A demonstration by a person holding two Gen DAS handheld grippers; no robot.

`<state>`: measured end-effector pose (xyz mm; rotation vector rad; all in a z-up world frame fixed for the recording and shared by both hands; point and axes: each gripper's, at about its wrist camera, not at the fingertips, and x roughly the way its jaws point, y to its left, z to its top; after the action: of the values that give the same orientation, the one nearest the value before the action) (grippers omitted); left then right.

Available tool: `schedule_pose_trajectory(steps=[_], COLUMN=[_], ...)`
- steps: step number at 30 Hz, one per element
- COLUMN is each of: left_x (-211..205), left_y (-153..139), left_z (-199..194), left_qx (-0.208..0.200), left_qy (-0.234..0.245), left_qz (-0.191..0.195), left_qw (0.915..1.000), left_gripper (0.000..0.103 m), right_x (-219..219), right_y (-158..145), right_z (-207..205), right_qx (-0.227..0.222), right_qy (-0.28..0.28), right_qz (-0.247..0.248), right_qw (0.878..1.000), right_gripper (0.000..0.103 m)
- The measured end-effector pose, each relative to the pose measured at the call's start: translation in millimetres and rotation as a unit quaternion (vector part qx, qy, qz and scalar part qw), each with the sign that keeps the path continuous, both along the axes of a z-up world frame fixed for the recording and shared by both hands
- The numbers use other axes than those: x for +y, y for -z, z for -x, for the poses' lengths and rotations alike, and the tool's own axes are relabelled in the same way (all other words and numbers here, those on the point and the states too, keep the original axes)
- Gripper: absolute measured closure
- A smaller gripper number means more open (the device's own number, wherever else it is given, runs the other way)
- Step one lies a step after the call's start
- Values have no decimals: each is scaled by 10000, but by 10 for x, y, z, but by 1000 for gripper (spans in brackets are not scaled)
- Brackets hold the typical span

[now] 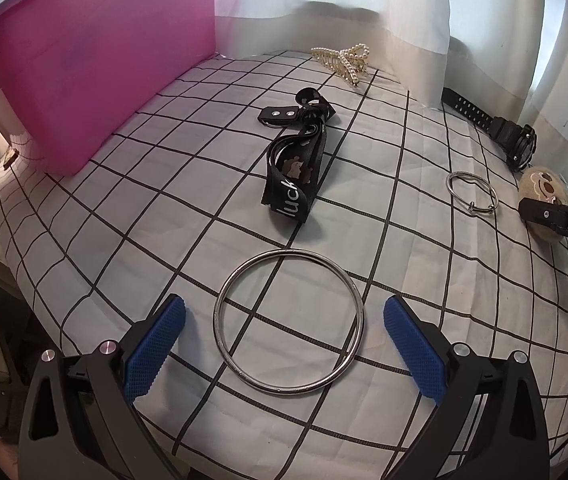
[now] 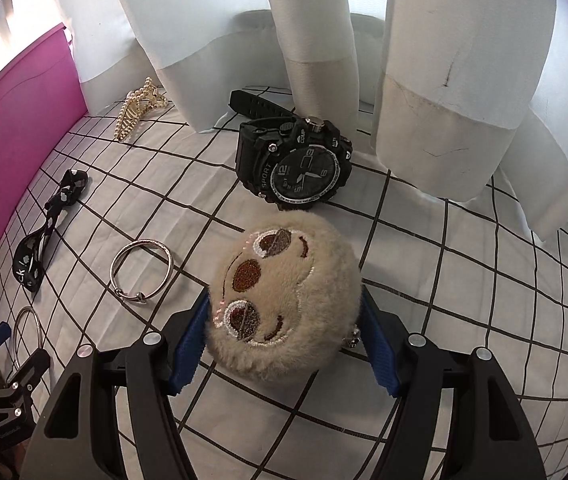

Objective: Organize jewelry
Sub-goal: 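Grasp the plush sloth keychain with the right tool while the left tool grasps the large metal ring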

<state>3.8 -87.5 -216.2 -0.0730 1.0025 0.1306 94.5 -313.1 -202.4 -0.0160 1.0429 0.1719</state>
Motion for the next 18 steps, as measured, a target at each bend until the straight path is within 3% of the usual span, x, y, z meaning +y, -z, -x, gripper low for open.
schedule_pose_trajectory(steps=[3,5,9,18], left_x=[10,22,22,84], left_y=[-3,-10,-66,-145], left_z=[-2,6,28,31], left_qx=[-3,-1,-74,-92], left_qy=[12,-4,60,71], left_qz=[29,37,10,125], left_qw=[10000,10000,10000,9999], left_gripper=[7,10,32,33], right_x=[-9,-20,-56,-97], right_y=[-6,-12,-35,-137], right_z=[20,41,103,242], right_qx=[-34,-52,-77,-213], right_qy=[-9,-16,13,27], right_qz=[-56,-75,-131,-237], right_qw=[10000,10000,9999,9995], right_gripper=[38,44,48,51])
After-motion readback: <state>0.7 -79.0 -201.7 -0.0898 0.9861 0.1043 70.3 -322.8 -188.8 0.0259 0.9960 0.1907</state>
